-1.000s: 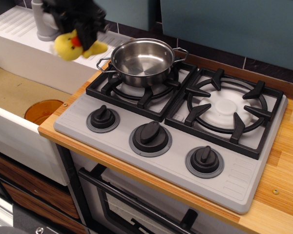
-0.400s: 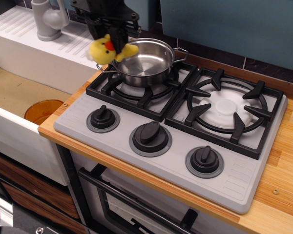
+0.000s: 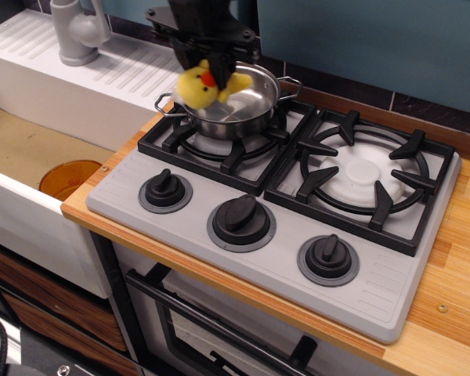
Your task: Put pot or pan on stove and put stuffedduck in pot or pan
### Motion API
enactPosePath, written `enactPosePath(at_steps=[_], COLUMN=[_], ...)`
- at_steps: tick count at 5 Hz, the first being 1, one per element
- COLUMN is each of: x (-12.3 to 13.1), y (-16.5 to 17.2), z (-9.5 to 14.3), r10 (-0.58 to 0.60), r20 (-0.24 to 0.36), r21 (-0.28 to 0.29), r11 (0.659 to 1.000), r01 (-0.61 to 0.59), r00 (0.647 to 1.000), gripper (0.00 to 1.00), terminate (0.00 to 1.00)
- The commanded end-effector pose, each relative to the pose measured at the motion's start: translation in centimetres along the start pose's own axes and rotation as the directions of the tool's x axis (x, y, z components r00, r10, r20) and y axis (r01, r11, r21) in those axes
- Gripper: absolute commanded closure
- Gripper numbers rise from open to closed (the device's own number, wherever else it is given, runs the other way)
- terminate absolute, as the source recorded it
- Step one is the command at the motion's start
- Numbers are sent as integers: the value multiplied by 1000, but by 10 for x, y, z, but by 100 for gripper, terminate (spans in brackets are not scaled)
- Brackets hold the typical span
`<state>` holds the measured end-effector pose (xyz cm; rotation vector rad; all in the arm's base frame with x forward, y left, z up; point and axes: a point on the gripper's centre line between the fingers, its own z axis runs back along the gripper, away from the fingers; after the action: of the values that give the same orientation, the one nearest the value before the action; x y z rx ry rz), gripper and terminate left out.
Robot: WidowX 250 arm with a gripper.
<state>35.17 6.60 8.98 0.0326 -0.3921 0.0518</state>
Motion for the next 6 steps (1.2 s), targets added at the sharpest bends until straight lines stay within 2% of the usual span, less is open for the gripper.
enactPosePath(at_steps=[1, 2, 4, 5, 6], x=[21, 18, 4, 5, 7], y=[-6, -4, 13, 15, 18], z=[1, 11, 67, 82, 90], r10=[-25, -28, -35, -37, -45], r20=[82, 69, -8, -30, -45], r21=[-11, 13, 122, 149, 150], r11=[1000, 1000, 992, 988, 987], r01=[26, 27, 36, 41, 51], r00=[996, 997, 999, 999, 998], gripper=[0, 0, 0, 0, 0], terminate=[0, 0, 0, 0, 0])
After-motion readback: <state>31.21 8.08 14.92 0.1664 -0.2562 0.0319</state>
